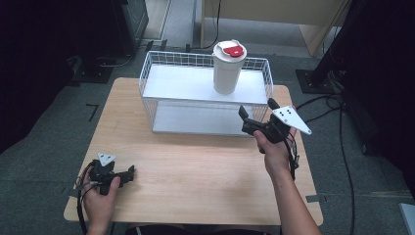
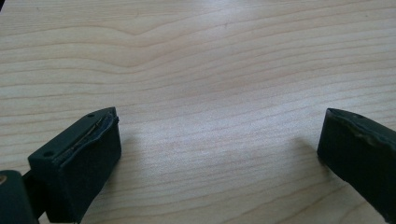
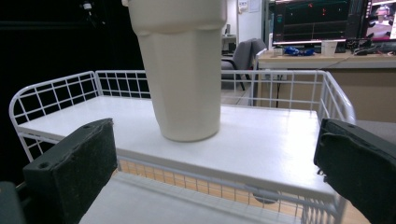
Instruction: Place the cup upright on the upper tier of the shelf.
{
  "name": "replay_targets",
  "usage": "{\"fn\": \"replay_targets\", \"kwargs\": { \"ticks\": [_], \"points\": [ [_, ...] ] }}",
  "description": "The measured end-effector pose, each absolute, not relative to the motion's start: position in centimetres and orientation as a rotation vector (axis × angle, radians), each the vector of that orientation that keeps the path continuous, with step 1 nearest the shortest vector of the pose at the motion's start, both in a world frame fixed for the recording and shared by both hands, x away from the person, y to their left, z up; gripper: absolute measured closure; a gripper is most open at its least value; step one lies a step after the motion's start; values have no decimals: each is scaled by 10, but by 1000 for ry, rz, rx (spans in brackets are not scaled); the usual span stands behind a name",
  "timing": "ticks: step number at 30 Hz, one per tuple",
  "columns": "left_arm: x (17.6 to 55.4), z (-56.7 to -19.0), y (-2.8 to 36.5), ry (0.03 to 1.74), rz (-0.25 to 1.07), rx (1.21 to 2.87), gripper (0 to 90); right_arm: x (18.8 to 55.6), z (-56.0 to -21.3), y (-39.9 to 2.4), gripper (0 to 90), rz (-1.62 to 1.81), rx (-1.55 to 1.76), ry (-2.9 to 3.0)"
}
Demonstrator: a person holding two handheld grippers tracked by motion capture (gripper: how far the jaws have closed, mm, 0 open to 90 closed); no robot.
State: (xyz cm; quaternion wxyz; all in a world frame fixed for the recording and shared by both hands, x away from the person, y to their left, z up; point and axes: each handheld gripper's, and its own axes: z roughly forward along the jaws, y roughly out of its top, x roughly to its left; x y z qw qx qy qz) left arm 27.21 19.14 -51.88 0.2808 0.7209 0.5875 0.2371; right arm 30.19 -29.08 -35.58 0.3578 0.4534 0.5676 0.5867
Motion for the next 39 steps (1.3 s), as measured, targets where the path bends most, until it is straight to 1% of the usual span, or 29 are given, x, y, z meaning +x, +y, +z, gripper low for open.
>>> {"fn": "replay_targets", "kwargs": {
  "ticks": [15,32,39],
  "points": [
    [272,-519,191,1575,635,1932,0,260,-403,-319,0,1412,1242,1463],
    [272,-519,191,1575,635,1931,0,219,-460,-369,0,1267,1405,1465],
    [272,-519,191,1574,636,1932,0,205,-477,-393,0,1197,1468,1449]
  ]
}}
